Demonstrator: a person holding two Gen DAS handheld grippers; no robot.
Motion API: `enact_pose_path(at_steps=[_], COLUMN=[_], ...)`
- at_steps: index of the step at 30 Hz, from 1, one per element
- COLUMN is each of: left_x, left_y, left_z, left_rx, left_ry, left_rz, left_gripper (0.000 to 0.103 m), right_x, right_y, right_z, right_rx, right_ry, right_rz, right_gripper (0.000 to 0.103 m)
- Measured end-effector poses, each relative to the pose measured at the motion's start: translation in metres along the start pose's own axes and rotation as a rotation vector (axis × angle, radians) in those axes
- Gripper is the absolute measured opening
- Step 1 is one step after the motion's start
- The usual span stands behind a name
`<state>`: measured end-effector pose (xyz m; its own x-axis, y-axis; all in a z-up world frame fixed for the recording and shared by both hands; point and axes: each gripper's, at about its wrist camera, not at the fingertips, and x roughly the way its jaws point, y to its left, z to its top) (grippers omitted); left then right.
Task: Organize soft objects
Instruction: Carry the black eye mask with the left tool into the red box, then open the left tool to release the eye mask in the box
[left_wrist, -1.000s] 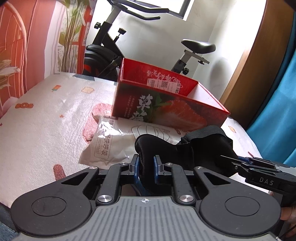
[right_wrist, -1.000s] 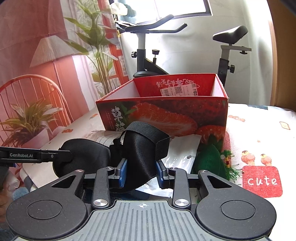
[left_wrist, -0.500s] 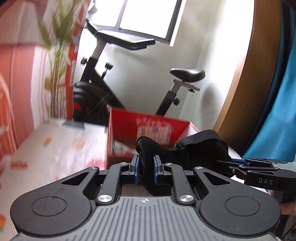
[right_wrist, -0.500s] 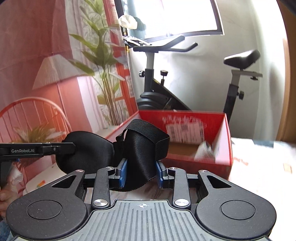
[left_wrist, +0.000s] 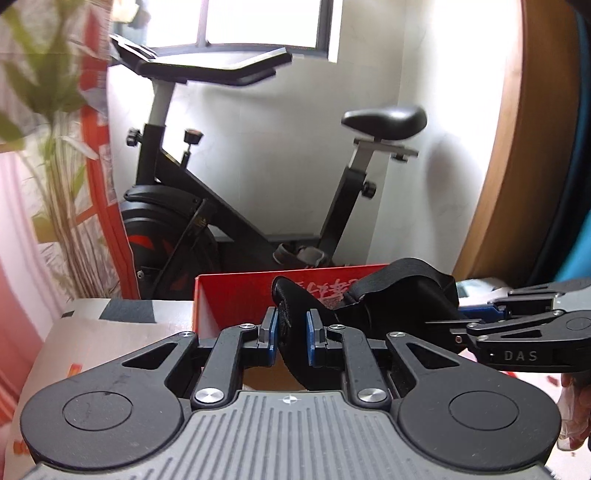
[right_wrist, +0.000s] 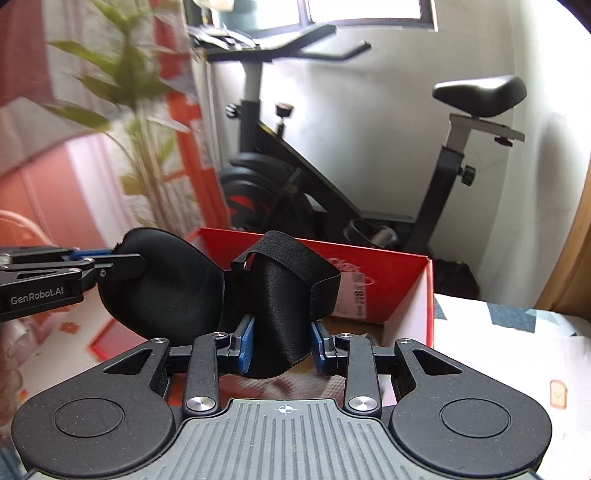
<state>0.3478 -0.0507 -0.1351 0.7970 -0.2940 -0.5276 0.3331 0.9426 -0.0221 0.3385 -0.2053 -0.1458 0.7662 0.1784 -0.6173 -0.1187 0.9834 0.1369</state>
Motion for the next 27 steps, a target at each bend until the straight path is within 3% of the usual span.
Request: enact_pose_path(at_steps=[10, 16, 19, 21, 23, 25, 27], left_x=[0.091, 0.117, 0.124, 0.125, 0.126, 0.121, 0.11], left_y=[0.021, 0.029, 0.033, 0.036, 0.035, 0.034, 0.033], left_z=[0.019, 0.02, 0.022, 0.023, 0.025, 0.027, 0.03], left_rx=[-0.031, 0.004, 0.007, 0.005, 0.033, 0.047, 0.044], left_ry=[0.196, 0.276, 0.304, 0.308, 0.308, 0.291, 0.264], left_rz=[-0.002, -0.001, -0.014, -0.027, -0.023, -0.029, -0.039], left_gripper=[0.016, 0.019, 0.027, 0.031, 0.047, 0.055, 0.061], right_x=[0.091, 0.125, 0.137, 0.141, 0.144, 0.142, 0.134], right_y=[-0.016, -0.024, -0.029, -0.029, -0.028, -0.029, -0.031], right_z=[0.018, 0.023, 0.022, 0.019, 0.017, 0.016, 0.017], right_rx=[0.041, 0.088, 0.119, 0.111, 0.104, 0.109, 0.126], right_ry=[0.187, 0.281, 0.328, 0.353, 0.378, 0.389, 0.377], right_rz=[-0.048, -0.06, -0.078, -0.101, -0.12, -0.122, -0.114], right_gripper=[0.029, 0.031, 0.038, 0.048, 0.049, 0.05, 0.059])
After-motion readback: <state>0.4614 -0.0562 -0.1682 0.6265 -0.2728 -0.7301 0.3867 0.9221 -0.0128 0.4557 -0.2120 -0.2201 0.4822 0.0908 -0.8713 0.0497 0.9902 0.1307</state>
